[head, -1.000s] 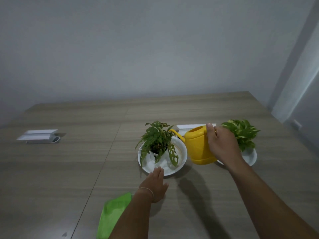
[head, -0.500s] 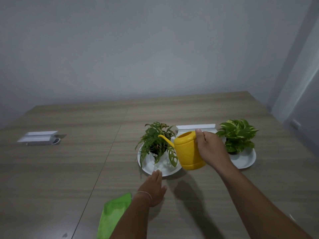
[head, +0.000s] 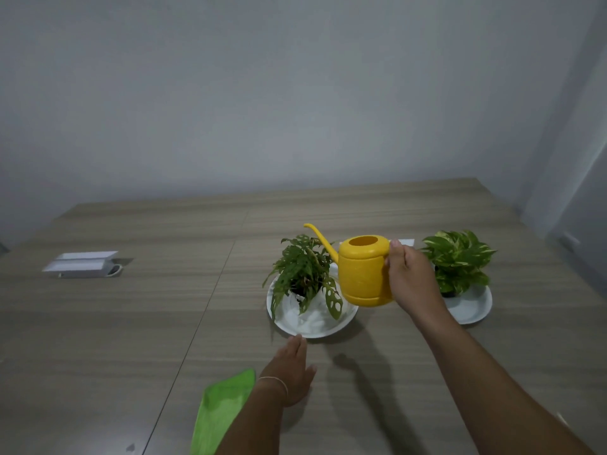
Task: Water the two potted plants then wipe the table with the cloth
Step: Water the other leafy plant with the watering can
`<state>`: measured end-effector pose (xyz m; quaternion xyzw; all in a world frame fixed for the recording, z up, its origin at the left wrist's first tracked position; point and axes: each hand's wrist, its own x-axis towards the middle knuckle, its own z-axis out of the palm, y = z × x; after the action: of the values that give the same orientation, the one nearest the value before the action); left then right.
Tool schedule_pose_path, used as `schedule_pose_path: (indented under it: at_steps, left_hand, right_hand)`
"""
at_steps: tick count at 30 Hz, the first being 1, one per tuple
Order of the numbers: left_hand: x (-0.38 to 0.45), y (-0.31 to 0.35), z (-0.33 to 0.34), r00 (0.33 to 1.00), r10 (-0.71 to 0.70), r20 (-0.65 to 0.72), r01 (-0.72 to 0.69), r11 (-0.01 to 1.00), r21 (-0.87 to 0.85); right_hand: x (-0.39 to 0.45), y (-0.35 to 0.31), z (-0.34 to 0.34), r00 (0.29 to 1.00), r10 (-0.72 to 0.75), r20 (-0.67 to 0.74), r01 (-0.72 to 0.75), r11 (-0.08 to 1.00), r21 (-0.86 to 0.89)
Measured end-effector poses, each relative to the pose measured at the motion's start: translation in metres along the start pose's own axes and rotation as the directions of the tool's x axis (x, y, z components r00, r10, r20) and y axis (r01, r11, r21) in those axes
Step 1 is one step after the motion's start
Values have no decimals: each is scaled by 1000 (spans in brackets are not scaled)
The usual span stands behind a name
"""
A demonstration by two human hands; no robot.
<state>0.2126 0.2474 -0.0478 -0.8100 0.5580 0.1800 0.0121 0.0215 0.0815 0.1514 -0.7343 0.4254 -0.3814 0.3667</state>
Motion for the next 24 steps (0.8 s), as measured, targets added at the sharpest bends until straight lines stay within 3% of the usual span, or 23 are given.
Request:
schedule_pose_path:
  at_steps: [7,11,15,24]
  left_hand:
    - [9,19,-4,997,71,0,-71,997,42]
    - [17,36,-9,992,122,27,-123,991,56]
    - [26,52,-6,988,143,64,-147,987,65]
    - [41,119,-9,956,283,79,-290,950,113]
  right_hand:
    - [-14,35,-15,987,159,-31,-154,981,120]
    - [-27,65,-30,948,317,21,-311,910,276]
    - [-46,92,-52,922,387,-24,-357,870,340]
    - [-70,178,-111,827,488,-281,-440,871,219]
